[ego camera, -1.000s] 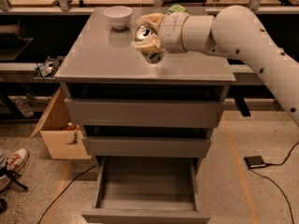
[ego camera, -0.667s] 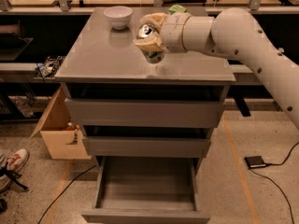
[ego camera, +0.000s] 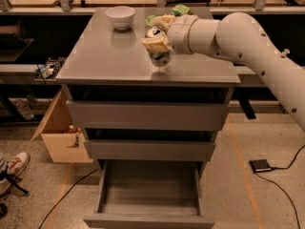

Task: Pick 7up can from bottom drawer and place on counter

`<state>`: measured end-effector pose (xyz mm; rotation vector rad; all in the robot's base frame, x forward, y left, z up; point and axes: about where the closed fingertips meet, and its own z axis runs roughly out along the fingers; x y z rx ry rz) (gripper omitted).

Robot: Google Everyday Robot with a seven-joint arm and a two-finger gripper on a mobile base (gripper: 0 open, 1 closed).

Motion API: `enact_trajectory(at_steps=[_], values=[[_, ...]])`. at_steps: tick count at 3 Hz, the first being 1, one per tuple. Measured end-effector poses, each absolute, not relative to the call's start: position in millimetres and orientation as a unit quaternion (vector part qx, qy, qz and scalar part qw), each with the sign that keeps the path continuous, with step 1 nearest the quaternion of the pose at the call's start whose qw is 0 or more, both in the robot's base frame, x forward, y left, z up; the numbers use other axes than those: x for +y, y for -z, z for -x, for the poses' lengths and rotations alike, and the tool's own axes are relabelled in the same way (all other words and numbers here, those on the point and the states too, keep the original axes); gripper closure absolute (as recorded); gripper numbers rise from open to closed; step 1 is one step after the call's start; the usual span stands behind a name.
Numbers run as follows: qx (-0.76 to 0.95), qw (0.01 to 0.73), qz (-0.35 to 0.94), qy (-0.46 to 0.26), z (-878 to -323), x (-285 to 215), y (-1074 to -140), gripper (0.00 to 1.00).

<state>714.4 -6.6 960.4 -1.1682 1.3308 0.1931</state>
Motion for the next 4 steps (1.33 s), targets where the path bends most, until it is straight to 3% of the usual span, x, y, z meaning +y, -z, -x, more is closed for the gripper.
enact_trajectory(at_steps=[4], values=[[0.616, 0.64, 0.443, -0.121, -733, -28, -942, 1.0]])
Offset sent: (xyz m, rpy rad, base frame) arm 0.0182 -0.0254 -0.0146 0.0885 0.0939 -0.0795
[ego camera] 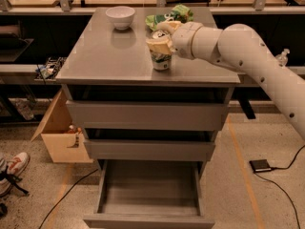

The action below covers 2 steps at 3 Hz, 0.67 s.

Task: Pick 7up can from bottom drawer and place on counter

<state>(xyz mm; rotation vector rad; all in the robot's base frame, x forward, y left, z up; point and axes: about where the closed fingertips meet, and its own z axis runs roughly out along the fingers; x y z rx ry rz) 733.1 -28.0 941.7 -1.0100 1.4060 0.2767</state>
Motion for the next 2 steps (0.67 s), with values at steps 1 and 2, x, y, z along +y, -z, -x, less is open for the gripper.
enact_trajectory(at_steps=[1, 2], values=[[0.612, 0.653, 0.427, -0.132, -734.1, -32.2, -939.2, 1.0], [0.611, 0.652, 0.429, -0.133, -733.8, -28.1, -939.1, 0.74]])
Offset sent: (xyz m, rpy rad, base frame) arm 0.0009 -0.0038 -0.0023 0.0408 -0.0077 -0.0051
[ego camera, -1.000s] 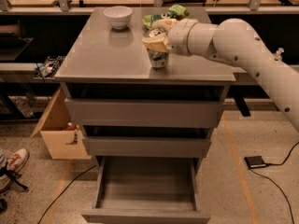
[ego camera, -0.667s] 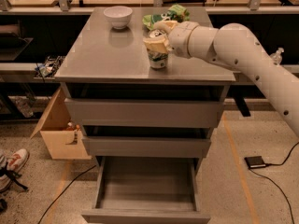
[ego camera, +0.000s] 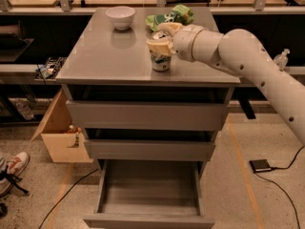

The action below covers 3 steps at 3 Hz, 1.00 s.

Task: Pick 7up can from bottom drawer and place on counter

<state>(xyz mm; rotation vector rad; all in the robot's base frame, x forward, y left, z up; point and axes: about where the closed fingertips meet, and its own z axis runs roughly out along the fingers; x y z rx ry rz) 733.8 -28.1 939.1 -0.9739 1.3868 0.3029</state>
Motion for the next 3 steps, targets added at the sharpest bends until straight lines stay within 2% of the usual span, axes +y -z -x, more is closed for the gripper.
enact_trajectory(at_steps=[3], values=[[0.609, 0.651, 0.432, -0.137, -733.2, -20.9, -938.3, 0.05]])
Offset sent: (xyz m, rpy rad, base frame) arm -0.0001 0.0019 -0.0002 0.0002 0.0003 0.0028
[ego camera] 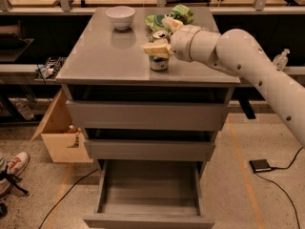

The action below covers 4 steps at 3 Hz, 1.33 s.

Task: Pick 7up can from bottom drawer and place on counter

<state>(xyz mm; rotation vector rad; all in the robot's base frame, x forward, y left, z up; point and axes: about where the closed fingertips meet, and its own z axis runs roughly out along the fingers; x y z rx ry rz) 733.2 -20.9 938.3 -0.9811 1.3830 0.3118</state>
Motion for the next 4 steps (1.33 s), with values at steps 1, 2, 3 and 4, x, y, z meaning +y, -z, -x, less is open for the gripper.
enact_trajectory(at_steps=[1, 2, 3, 4], values=[[0.609, 0.65, 0.432, -0.138, -733, -20, -938, 0.0], [0.612, 0.66, 0.418, -0.124, -733, -39, -943, 0.0], [0.617, 0.684, 0.376, -0.104, -726, -79, -956, 0.0], [0.626, 0.71, 0.315, -0.073, -713, -138, -968, 0.0]])
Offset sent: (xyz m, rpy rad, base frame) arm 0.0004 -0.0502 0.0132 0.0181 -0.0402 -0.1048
